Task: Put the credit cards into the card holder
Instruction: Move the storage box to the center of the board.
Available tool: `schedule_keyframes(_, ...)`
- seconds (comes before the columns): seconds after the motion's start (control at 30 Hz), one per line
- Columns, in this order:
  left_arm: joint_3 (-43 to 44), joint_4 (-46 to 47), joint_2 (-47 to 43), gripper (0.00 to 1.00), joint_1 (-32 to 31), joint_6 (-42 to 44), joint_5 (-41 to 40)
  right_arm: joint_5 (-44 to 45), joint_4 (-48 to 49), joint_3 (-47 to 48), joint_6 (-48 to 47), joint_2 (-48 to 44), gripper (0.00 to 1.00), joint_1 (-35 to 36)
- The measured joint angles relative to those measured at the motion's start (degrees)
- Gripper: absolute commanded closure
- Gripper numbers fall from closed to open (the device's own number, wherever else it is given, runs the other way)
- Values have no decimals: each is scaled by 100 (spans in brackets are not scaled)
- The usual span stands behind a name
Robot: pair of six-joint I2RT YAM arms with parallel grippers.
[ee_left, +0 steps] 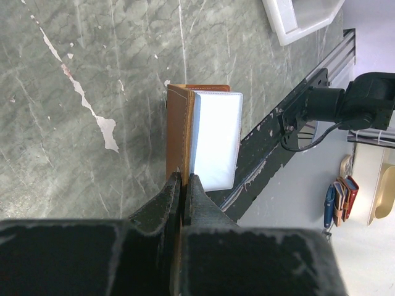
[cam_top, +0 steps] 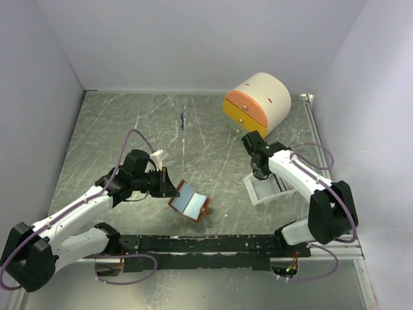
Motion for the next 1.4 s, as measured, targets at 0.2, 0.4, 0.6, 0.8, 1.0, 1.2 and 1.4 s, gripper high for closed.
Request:
schedule_keyframes(0.2,0,0,0,93,0,0,-22,-179,337,118,-13,177,84,118)
schedule_keyframes(0.4,-2,-4,0,93,0,0,-46,-367,492,367,-13,437,83,197)
schedule_keyframes(0.6,-2,-7,0,93,-4,0,-105,-483,723,400,-223,481,61,227)
schedule_keyframes(0.8,0,-17,0,93,-4,2,-142,-310,988,393,-1139,262,45,227)
schedule_keyframes(1.0,0,-66,0,93,-7,2,-164,-22,1335,396,-3434,-251,45,227)
schedule_keyframes(1.2,0,-79,7,93,-7,2,-177,-31,1346,474,-5818,-227,45,225)
schedule_keyframes(1.4,0,-81,61,93,-7,2,-177,70,979,844,-6778,385,46,205)
